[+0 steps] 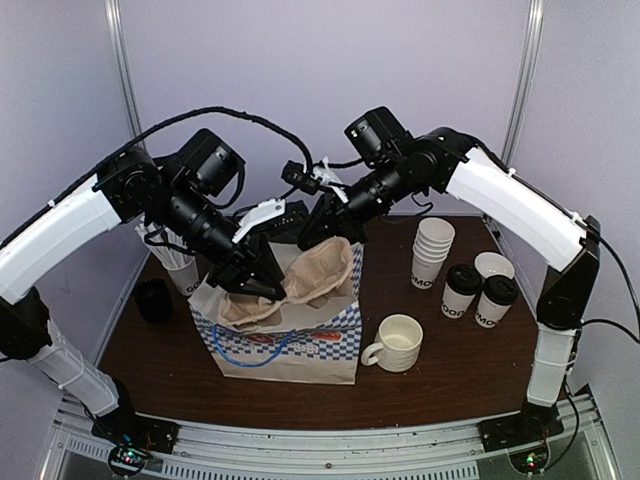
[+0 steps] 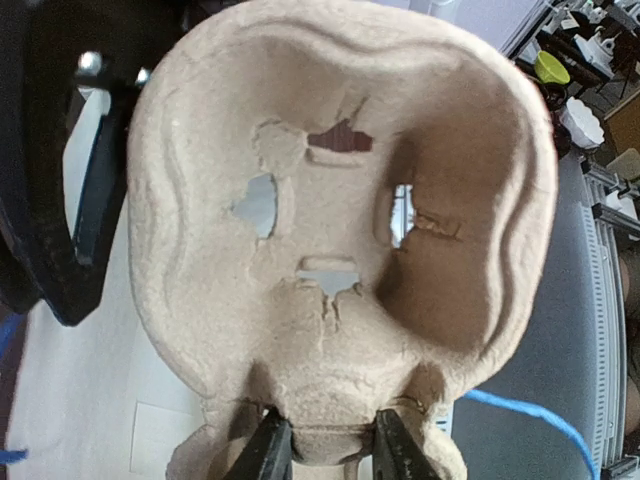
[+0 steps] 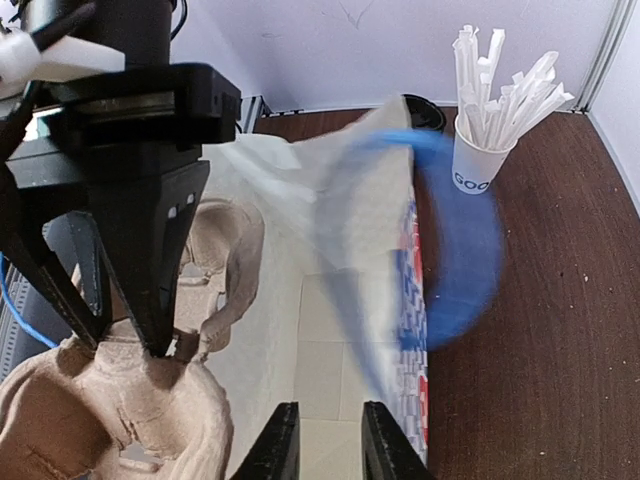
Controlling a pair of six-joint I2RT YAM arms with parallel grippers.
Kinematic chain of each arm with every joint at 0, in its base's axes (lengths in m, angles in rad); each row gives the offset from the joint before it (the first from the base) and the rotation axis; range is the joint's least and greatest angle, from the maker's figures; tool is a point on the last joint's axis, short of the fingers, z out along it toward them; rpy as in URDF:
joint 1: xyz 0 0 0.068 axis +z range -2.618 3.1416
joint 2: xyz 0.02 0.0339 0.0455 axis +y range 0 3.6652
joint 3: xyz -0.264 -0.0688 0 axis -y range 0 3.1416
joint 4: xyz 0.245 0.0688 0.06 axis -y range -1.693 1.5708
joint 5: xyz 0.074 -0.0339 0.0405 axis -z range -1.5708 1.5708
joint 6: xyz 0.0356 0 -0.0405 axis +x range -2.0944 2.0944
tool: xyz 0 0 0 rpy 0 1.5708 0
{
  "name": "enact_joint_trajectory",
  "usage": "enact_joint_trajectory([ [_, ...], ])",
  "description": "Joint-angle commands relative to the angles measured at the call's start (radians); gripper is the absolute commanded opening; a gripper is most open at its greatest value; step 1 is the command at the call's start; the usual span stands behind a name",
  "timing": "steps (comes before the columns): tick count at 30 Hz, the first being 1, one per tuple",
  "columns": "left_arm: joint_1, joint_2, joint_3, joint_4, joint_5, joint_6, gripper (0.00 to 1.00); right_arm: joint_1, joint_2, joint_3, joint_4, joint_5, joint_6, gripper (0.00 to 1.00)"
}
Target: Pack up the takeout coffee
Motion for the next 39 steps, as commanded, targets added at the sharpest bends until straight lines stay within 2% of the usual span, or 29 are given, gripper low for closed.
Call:
enact_joint_trajectory([
  [1,-0.013,-0.002,-0.029,-0.073,-0.093,0.023,0.27,0.005,0.022,0.01,-0.015,0.043,-0.009,0.27],
  [7,-0.013,-0.017,-0.05,-0.058,-0.173,0.029,0.26,-0.014,0.019,0.049,-0.025,0.08,-0.009,0.42],
  [12,-0.014,-0.007,-0.037,-0.033,-0.209,0.045,0.26,-0.053,0.034,0.146,-0.106,0.071,-0.009,0.49],
  [17,-0.014,0.008,-0.009,-0.04,-0.224,0.052,0.26,-0.092,-0.022,0.08,-0.092,0.074,-0.021,0.5],
  [25,-0.013,-0.036,0.014,-0.029,-0.223,0.041,0.25,-0.088,-0.037,0.006,-0.131,0.099,-0.047,0.7],
  [31,-0.013,-0.034,0.008,-0.029,-0.22,0.028,0.25,-0.054,-0.011,0.006,-0.115,0.195,-0.025,0.72],
  [34,-0.013,-0.044,0.016,-0.025,-0.219,0.024,0.25,-0.04,-0.001,0.013,-0.113,0.196,-0.009,0.72],
  [39,-0.014,-0.037,0.016,-0.054,-0.277,0.024,0.25,-0.021,0.019,0.029,-0.105,0.283,0.022,0.74],
])
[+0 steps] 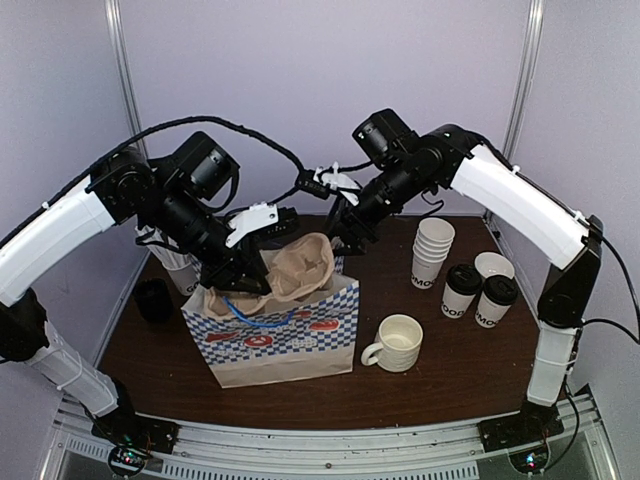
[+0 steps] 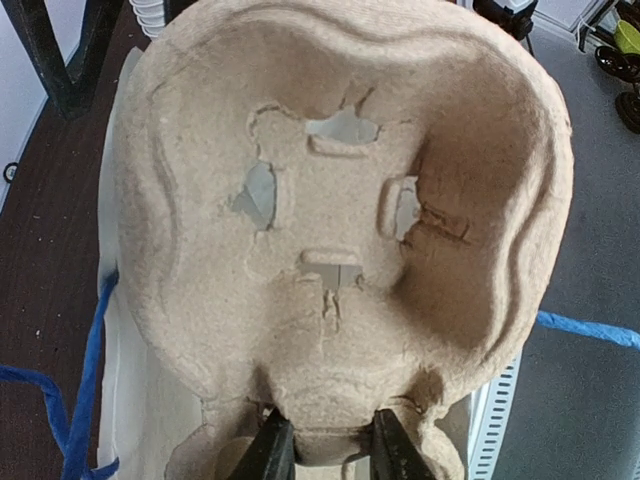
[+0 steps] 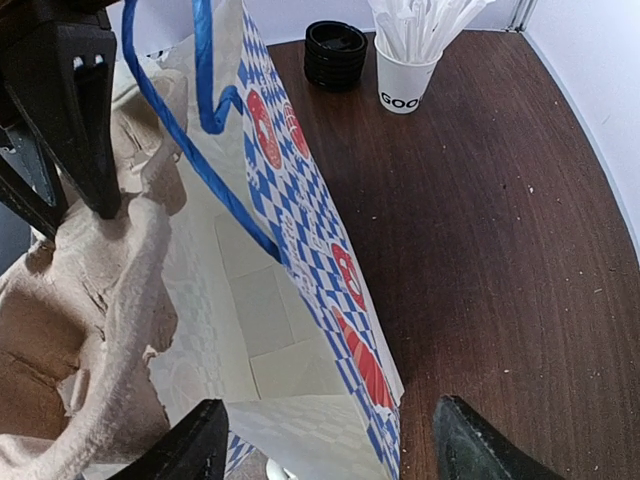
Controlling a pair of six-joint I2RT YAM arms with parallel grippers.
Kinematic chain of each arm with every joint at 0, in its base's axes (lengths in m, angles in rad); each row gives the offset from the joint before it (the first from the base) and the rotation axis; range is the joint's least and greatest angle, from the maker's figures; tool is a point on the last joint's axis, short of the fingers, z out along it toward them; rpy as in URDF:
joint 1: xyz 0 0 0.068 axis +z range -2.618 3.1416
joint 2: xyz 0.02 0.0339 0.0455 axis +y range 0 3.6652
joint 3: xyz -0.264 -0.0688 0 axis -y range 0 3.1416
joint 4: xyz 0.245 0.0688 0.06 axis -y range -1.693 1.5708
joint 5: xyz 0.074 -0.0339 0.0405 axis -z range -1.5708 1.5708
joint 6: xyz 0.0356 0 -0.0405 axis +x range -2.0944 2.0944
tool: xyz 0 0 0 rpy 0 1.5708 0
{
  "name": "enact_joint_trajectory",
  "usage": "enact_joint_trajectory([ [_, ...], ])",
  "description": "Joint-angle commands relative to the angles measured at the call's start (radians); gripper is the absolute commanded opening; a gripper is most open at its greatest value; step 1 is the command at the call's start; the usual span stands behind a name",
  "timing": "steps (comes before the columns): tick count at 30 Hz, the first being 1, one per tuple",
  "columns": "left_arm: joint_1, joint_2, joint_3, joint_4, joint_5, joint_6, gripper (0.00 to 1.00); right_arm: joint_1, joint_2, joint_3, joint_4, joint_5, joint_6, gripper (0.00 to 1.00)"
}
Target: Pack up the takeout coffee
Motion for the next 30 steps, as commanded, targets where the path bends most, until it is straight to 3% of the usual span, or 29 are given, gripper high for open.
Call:
enact_joint_trajectory([
  [1,-0.004,-0.014,0.027,-0.001,-0.058,-0.008,0.25,0.013,0.029,0.026,0.0,0.113,0.038,0.75],
  [6,-0.003,-0.011,0.018,-0.017,-0.114,-0.016,0.24,0.013,0.047,0.057,-0.053,0.227,0.034,0.77],
  [17,0.004,0.044,0.005,-0.01,-0.129,-0.008,0.23,0.007,-0.039,0.031,-0.068,0.306,-0.032,0.8],
  [30,0.039,0.105,-0.02,-0.007,-0.11,0.001,0.23,-0.011,-0.088,-0.033,-0.061,0.301,-0.043,0.81],
])
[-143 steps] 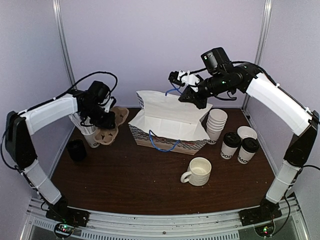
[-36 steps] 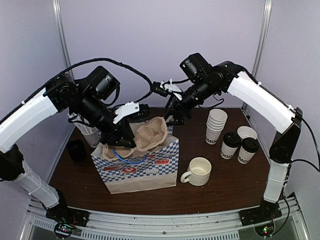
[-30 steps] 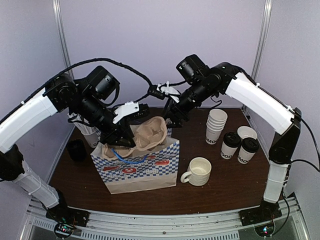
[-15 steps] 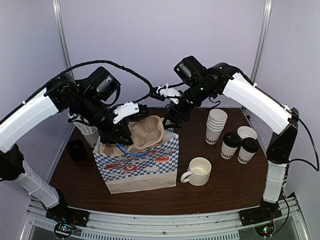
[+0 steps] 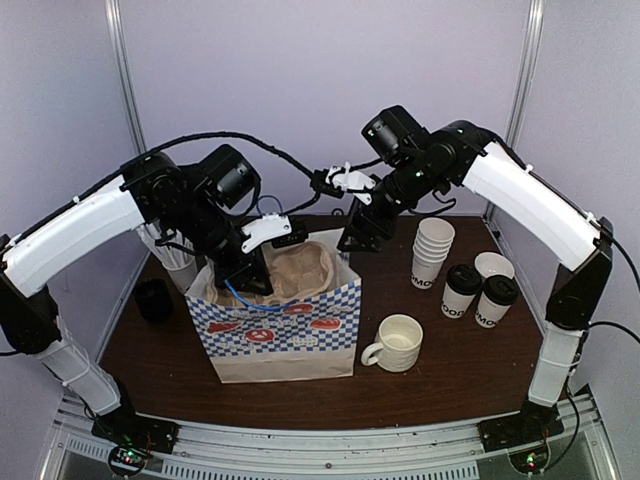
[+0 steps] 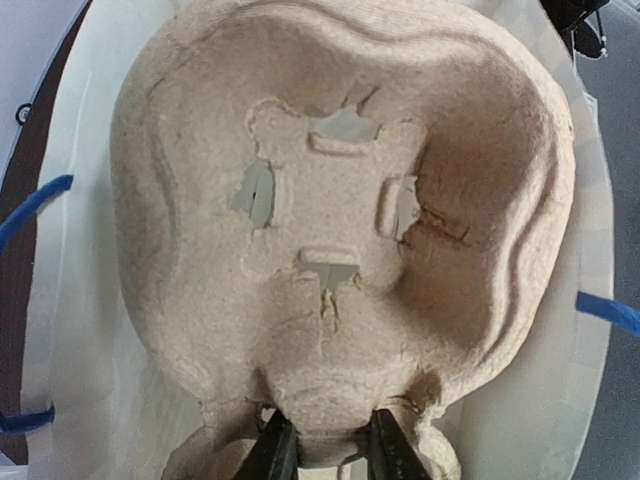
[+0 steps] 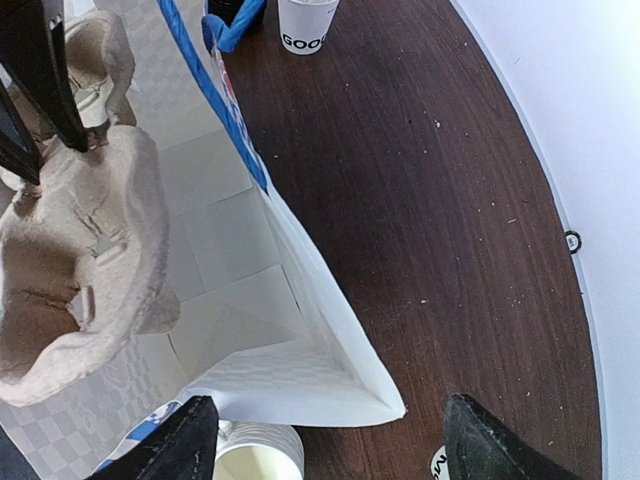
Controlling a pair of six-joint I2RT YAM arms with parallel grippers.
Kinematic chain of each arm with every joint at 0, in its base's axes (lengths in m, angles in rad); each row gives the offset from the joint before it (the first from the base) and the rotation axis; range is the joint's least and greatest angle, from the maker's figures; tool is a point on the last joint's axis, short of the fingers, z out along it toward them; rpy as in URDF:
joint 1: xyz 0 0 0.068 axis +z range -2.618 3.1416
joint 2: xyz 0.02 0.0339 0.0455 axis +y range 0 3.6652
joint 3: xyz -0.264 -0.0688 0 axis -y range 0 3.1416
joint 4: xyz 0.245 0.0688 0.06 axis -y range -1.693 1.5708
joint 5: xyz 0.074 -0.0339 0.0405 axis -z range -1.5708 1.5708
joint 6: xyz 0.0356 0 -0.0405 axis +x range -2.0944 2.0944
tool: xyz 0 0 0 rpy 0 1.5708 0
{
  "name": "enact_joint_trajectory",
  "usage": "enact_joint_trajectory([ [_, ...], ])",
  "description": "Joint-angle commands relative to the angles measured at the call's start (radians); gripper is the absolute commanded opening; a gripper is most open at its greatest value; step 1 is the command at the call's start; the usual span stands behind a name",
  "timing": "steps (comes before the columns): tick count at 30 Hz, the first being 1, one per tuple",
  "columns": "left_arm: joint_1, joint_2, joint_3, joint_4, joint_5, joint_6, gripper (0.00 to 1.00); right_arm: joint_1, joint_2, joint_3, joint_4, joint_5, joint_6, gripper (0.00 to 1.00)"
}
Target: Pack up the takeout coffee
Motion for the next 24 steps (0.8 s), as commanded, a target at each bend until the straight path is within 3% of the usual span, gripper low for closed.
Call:
enact_joint_trajectory([
  [1,0.017,0.028,-0.022,0.01,0.004,0.008,0.22,-0.006,-0.049,-0.021,-0.016,0.015,-0.011,0.81],
  [14,0.021,0.156,-0.02,0.058,0.054,0.04,0.22,-0.025,-0.091,0.018,-0.044,-0.104,-0.011,0.85],
  [24,0.025,0.208,-0.115,0.131,0.11,0.028,0.22,-0.096,-0.248,-0.119,0.005,-0.124,-0.03,0.87],
])
